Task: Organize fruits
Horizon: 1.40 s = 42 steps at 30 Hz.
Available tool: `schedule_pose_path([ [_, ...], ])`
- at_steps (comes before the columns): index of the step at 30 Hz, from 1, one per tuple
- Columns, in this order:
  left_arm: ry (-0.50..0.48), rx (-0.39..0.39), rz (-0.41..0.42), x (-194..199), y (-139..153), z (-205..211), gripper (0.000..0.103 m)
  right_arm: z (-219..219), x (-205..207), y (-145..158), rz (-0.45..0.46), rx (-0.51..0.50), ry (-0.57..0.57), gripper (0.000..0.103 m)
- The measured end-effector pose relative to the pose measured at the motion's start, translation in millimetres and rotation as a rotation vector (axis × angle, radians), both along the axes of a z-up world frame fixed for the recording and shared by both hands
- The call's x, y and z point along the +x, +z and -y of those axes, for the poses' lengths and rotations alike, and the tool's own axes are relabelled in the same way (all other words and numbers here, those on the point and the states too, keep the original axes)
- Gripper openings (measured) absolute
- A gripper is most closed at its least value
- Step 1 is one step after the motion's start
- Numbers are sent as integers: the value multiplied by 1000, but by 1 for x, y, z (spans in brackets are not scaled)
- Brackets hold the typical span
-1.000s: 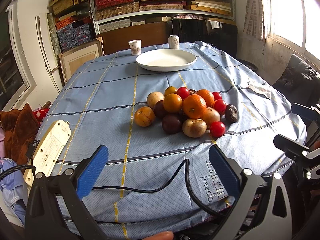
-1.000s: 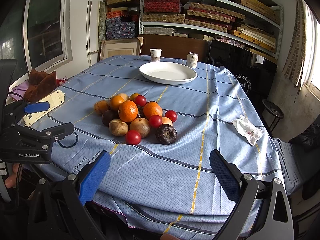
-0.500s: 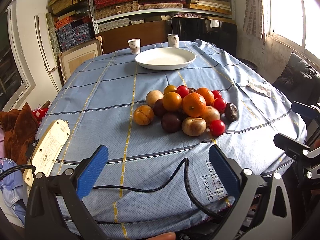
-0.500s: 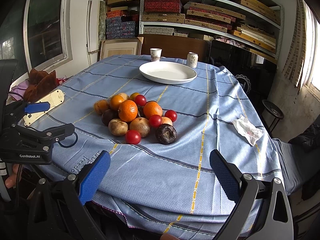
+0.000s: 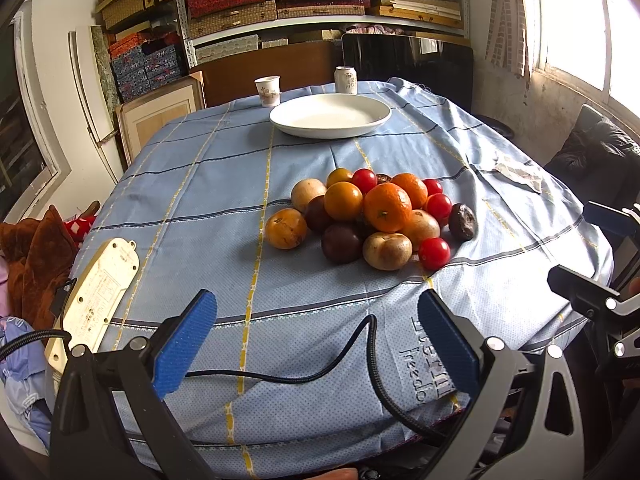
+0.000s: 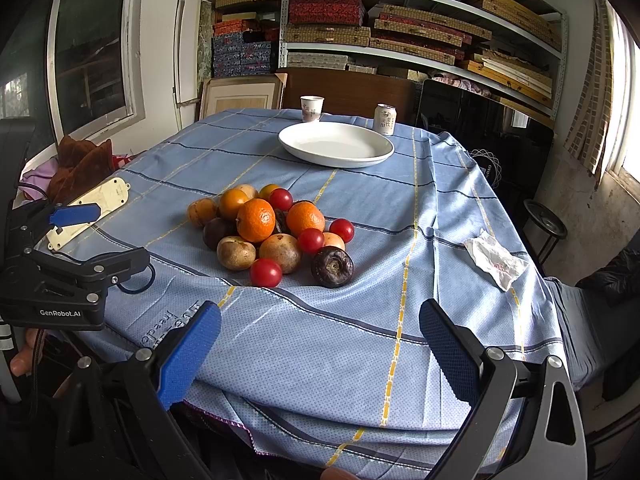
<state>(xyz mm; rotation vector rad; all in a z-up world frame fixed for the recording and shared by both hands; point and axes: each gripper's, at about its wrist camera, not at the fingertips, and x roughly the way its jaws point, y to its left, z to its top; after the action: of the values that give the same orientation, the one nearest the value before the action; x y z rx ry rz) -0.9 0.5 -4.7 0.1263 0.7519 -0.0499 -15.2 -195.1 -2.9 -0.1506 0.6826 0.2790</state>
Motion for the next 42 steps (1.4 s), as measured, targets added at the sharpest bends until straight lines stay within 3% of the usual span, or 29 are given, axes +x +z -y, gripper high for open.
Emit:
schedule_pose_path([
  [19,-27,-30,-23,3,-5,4,99,1,2,-2,-4,-2,1,100],
  [31,-32,-8,-9,5,-3,1,99,-1,5,-8,-8,-3,3,100],
  [37,12,-34,12,15,-3,-31,99,4,19,-21,-77,108,49,100],
  [40,14,-42,16,20,-7,-43,99,-2,29,-33,-119,108,69,99],
  [42,1,-38,21,25,-9,-47,99,-1,34,-34,-104,139,76,99],
])
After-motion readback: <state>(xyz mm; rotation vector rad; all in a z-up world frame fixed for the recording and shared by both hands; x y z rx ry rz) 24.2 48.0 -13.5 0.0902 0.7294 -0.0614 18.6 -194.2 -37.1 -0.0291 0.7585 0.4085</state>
